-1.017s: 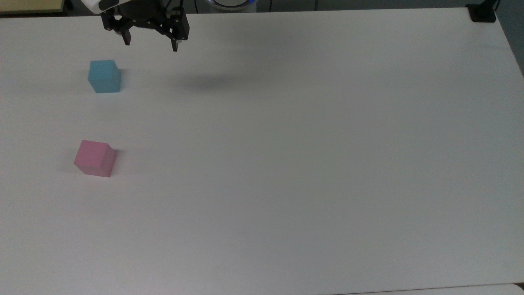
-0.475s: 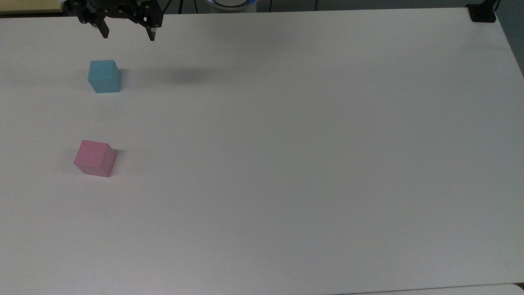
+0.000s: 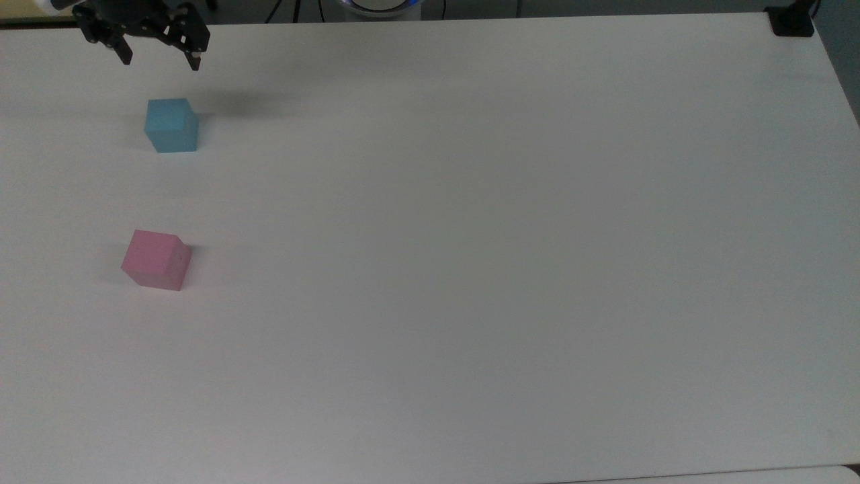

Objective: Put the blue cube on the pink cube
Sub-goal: 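Move the open gripper over the light blue cube and lower it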

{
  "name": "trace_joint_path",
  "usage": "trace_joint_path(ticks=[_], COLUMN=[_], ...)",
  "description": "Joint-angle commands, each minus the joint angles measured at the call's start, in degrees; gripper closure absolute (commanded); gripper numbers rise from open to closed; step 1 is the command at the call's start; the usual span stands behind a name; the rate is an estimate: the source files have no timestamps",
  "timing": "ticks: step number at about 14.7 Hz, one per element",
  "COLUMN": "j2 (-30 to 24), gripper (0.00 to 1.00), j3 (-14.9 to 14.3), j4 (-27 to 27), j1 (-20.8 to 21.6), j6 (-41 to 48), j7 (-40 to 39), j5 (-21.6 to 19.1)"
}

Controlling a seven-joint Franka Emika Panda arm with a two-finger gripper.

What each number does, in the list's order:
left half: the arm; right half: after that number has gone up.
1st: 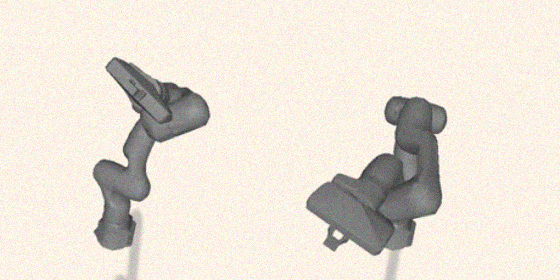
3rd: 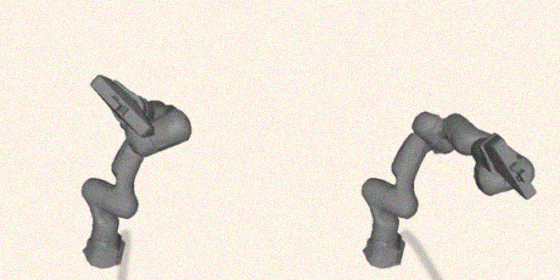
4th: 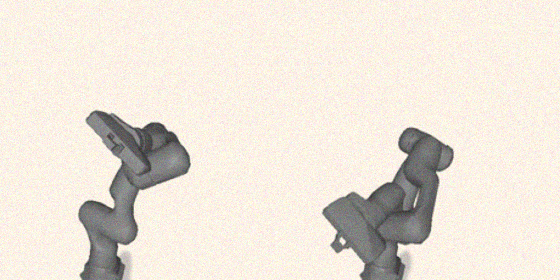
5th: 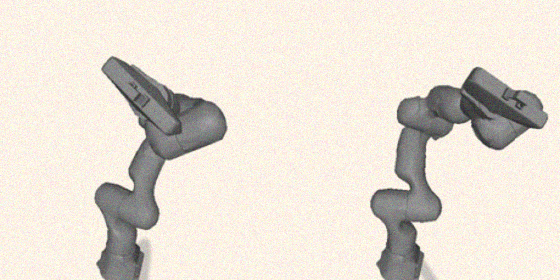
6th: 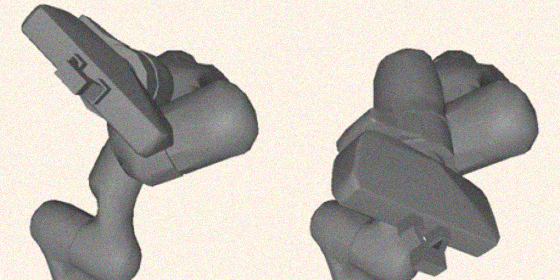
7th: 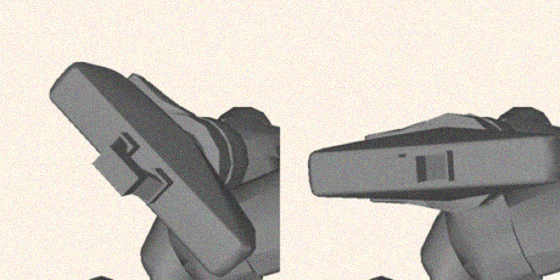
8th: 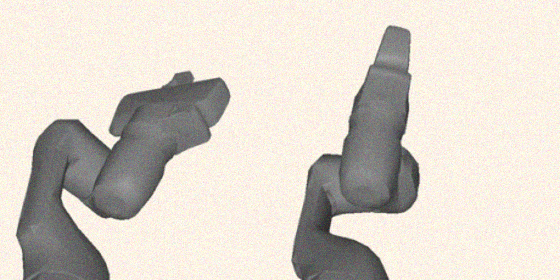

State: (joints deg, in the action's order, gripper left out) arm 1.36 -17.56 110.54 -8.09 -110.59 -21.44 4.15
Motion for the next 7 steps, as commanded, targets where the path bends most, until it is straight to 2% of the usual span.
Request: trace_joint_path(ticks=[1, 3, 7], j2=[-2.3, -1.6, 2.0], gripper=[0.0, 0.0, 0.0], j3=[-2.9, -4.0, -4.1], j4=[10.1, 11.7, 11.8], j1=[0.9, 1.0, 1.1], j6=[-10.4, -12.6, -14.8], j7=[-3.9, -6.6, -7.1], j5=[5.1, 5.7, 8.1])
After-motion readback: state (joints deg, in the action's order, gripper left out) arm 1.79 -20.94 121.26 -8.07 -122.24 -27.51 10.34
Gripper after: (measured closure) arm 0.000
